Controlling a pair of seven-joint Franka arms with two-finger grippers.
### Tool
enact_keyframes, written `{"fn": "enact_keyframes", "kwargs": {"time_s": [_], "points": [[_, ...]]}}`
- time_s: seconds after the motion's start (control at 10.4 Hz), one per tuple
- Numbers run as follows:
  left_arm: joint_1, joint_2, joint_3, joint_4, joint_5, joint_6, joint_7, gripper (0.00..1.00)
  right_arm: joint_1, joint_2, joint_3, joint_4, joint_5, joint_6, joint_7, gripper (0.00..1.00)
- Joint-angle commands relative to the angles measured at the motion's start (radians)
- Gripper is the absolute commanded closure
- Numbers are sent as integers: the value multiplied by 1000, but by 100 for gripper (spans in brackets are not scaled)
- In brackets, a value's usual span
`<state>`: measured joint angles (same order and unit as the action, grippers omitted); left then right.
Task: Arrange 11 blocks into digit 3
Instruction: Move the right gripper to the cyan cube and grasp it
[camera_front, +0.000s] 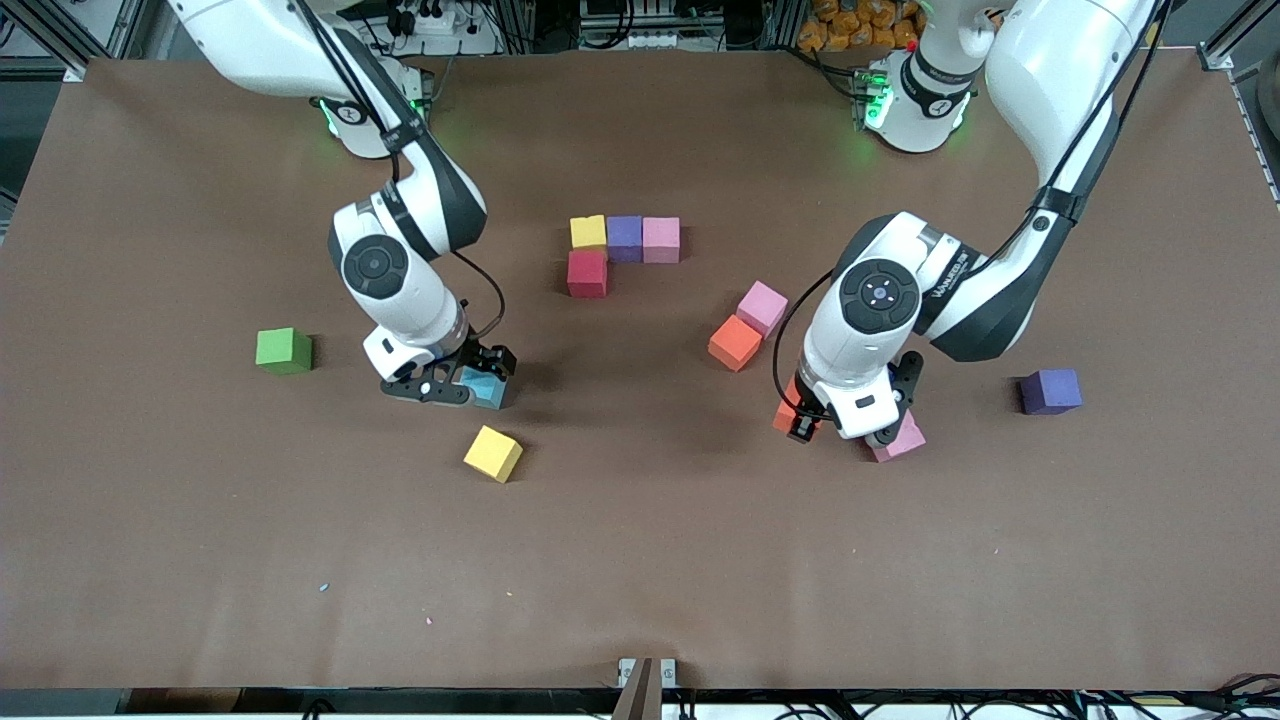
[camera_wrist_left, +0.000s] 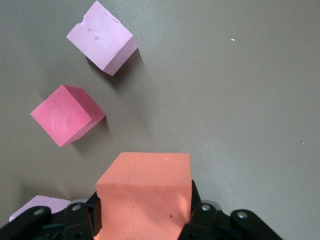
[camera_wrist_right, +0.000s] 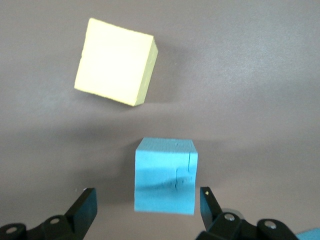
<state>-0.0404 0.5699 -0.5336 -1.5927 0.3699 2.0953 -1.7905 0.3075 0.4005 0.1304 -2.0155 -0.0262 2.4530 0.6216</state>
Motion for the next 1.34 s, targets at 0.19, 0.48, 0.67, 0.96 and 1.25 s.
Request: {"fn": "enact_keyframes", "kwargs": {"time_s": [0.19,0.48,0.67,0.96,1.25], "points": [[0,-18,-5,0,-9,-24,2,100,-1,57,-17,70,-78,-11,27,8],[0,-18,-5,2,-9,-24,0,100,-2,81,-17,70,-95,-2,49,8],[2,-18,-6,2,-11,-24,2,100,-1,95,-17,69,-96,10,55,8],[2,-18,-6,2,-14,-24,0,100,-7,115,-17,60,-95,34,56,19],[2,-18,-5,2,-14,-24,2,100,-7,121,-17,60,-95,34,55,56]]}}
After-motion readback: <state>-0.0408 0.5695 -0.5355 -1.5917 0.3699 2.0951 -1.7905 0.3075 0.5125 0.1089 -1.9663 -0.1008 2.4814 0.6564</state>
